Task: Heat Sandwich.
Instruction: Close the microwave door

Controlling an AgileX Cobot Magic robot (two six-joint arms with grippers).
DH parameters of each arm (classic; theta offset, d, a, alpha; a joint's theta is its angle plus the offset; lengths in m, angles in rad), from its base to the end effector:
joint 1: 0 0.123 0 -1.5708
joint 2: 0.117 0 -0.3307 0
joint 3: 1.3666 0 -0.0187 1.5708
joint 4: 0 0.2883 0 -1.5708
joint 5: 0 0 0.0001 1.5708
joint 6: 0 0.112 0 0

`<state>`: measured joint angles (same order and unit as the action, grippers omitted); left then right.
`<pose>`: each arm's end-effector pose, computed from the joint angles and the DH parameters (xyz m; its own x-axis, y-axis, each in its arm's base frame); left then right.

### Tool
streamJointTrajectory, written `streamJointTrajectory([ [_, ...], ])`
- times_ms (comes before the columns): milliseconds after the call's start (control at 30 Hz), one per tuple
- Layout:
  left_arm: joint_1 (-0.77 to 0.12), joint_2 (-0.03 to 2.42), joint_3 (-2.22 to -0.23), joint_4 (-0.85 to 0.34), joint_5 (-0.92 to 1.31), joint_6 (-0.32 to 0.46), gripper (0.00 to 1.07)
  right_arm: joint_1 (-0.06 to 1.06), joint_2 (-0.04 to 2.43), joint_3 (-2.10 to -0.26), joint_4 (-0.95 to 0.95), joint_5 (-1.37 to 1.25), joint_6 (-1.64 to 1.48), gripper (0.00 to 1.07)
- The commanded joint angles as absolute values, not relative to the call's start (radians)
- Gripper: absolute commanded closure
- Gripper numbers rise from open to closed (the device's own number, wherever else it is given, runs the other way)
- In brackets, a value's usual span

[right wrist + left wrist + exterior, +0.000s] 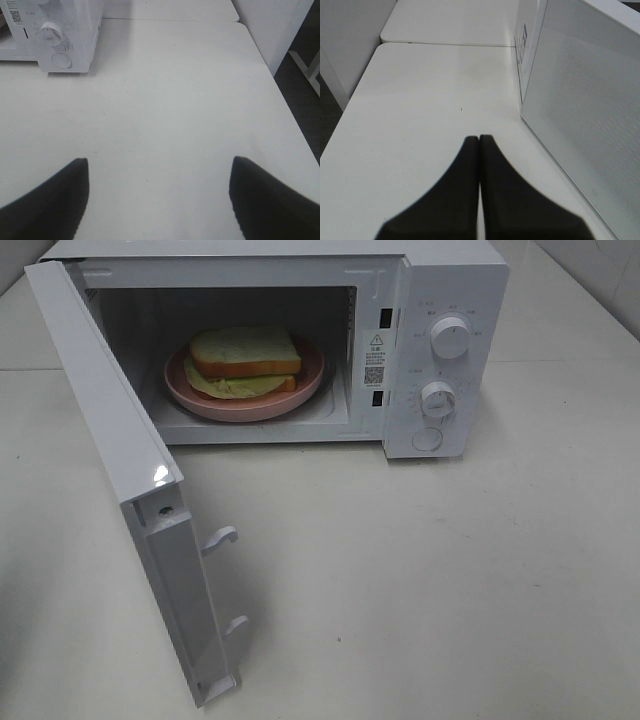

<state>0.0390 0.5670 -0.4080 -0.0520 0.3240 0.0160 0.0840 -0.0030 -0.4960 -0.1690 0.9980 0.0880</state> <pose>0.1359 0.0034 0.2867 -0.3839 -0.0483 -0.9221 -0.0365 0.9986 -0.0371 0.0044 -0.0155 0.2919 -0.3930 -0.0373 -0.9188 0.0447 0.9972 -0.0596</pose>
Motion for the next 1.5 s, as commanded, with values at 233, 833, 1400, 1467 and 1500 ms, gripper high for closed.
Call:
streamJointTrajectory([
  [233, 0.040, 0.730, -0.291, -0.062, -0.100, 0.013, 1.07, 0.077, -0.032, -0.494, -0.172, 0.992, 0.080, 0.32],
  [833, 0.033, 1.176, -0.291, 0.178, -0.651, -0.114, 1.07, 0.077, -0.032, -0.495, -0.172, 0.992, 0.080, 0.32],
  [1400, -0.049, 1.411, -0.318, 0.338, -0.878, -0.220, 1.07, 0.077, -0.032, -0.495, -0.172, 0.993, 0.080, 0.32],
  [1467, -0.068, 1.420, -0.320, 0.329, -0.879, -0.211, 1.07, 0.077, -0.032, -0.495, -0.172, 0.993, 0.080, 0.32],
  [1500, -0.087, 1.427, -0.323, 0.316, -0.880, -0.202, 1.07, 0.077, -0.032, -0.495, -0.172, 0.993, 0.080, 0.32],
])
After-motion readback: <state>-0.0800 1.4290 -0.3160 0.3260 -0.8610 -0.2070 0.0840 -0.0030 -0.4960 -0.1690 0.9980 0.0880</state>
